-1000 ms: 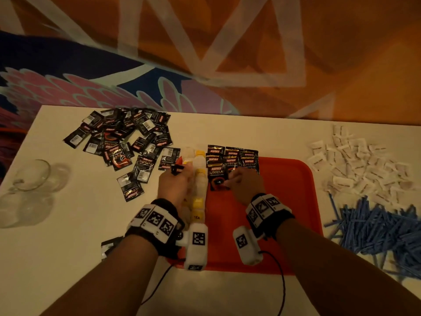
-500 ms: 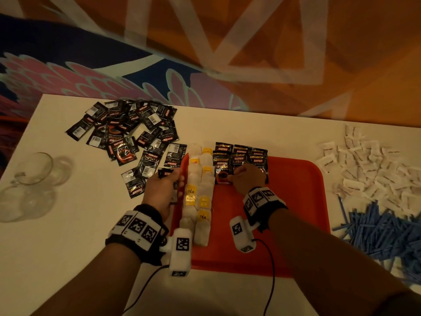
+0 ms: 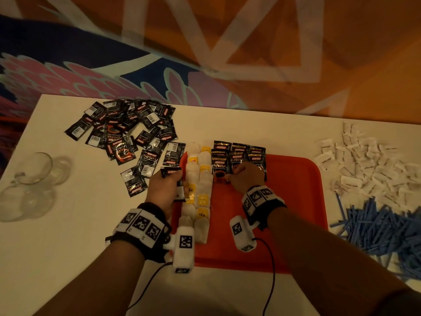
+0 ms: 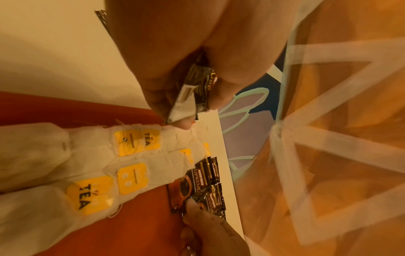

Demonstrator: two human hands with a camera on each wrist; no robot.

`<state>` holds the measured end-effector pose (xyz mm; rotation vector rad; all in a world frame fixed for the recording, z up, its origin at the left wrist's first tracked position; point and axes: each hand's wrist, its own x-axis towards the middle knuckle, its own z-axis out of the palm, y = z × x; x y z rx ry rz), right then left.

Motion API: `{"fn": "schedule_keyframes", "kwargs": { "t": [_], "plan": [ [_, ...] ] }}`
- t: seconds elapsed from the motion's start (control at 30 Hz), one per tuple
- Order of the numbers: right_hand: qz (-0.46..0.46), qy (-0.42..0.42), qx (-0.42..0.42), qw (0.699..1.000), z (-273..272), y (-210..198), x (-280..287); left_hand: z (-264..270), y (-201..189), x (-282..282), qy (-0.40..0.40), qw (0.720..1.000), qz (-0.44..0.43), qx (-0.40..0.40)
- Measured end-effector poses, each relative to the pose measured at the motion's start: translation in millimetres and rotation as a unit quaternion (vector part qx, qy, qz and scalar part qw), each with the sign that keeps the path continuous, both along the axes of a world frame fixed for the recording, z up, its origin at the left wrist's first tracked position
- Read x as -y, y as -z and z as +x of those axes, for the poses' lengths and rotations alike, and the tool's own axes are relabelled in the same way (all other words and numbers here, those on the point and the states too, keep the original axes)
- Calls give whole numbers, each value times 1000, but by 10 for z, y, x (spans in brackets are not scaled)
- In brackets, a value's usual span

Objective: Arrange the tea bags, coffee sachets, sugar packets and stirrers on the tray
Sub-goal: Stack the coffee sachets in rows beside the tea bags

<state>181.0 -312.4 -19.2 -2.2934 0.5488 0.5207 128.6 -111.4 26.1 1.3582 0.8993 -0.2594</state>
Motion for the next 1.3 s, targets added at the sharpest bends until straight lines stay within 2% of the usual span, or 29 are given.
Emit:
{"fn": "schedule_keyframes", "kwargs": {
  "t": [0.17, 0.3, 0.43, 0.53, 0.67, 0.83, 0.93, 1.07, 1.13, 1.2, 1.3],
  "plan": [
    [41, -44, 22, 998, -56, -224, 55, -20, -64, 104, 45, 998, 32, 15],
    [180, -131, 25, 975, -224, -452, 37, -2, -152, 283, 48, 998, 25, 37],
    [304, -141, -31, 942, -411, -652, 27, 1, -265, 510, 75, 994, 21, 78],
    [330, -130, 0, 935, -522, -691, 75, -9, -324, 646, 89, 992, 4, 93],
    [302, -111, 64, 945, -670, -727, 254, 0, -418, 800, 91, 991, -60, 77],
    [241, -110, 124, 956, -798, -742, 420, -75, -529, 1039, 102, 991, -52, 74],
    [184, -103, 174, 962, -864, -742, 484, -114, -512, 1141, 92, 990, -23, 105],
    [138, -59, 214, 965, -872, -800, 592, -184, -510, 1188, 98, 984, 80, 129],
    [104, -82, 227, 965, -858, -839, 624, -229, -524, 1214, 135, 979, 68, 136],
    [63, -141, 235, 960, -864, -874, 631, -262, -523, 1247, 169, 971, 61, 155],
    [55, -217, 235, 946, -911, -909, 641, -259, -514, 1265, 164, 966, 73, 187]
  ]
}}
